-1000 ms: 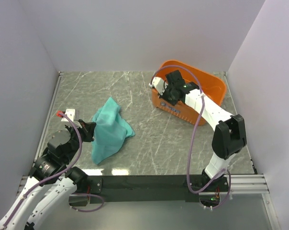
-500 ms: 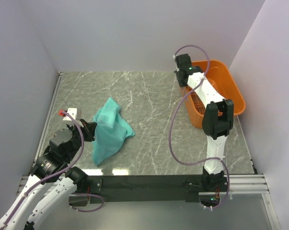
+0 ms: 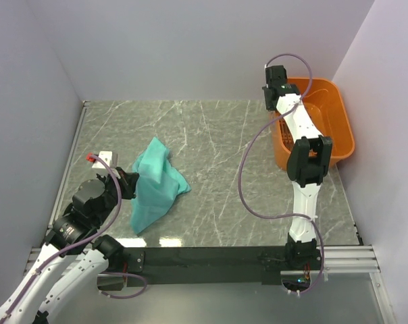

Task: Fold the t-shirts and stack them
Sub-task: Flatten the tshirt out

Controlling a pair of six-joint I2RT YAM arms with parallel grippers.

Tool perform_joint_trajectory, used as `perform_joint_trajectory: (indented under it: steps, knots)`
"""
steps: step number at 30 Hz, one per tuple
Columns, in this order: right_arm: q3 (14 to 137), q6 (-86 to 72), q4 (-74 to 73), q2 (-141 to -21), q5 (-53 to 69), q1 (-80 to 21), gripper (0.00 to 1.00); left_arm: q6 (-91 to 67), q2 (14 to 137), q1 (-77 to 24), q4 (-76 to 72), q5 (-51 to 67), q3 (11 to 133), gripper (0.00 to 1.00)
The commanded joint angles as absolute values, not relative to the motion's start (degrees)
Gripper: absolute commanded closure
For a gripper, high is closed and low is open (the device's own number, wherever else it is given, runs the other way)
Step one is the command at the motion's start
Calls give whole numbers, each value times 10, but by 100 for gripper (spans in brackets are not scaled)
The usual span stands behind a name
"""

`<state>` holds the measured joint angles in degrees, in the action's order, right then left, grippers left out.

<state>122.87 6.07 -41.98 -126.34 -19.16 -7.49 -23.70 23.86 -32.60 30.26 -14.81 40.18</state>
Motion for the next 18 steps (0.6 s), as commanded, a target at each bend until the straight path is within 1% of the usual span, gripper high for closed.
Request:
perform_joint_trajectory:
  steps: [1,7,10,11,14,17,18]
  knots:
    - [1264,81,-394,-1264,-207,-60,98,-241,243,-323,279,-134,403,99]
    - [1275,105,-385,-1273,-210,-56,87,-241,243,-322,279,-130,402,100]
    - [1284,114,-385,-1274,-210,-56,72,-240,243,-323,279,-129,402,99]
    - [1284,116,-385,-1267,-206,-56,58,-239,243,-322,279,-128,402,99]
    - [1283,125,-391,-1241,-190,-59,37,-240,241,-323,278,-128,402,99]
    - [1274,135,-397,-1201,-164,-63,29,-239,241,-323,278,-127,403,99]
    - [1266,141,-398,-1188,-157,-67,29,-239,239,-322,277,-125,403,99]
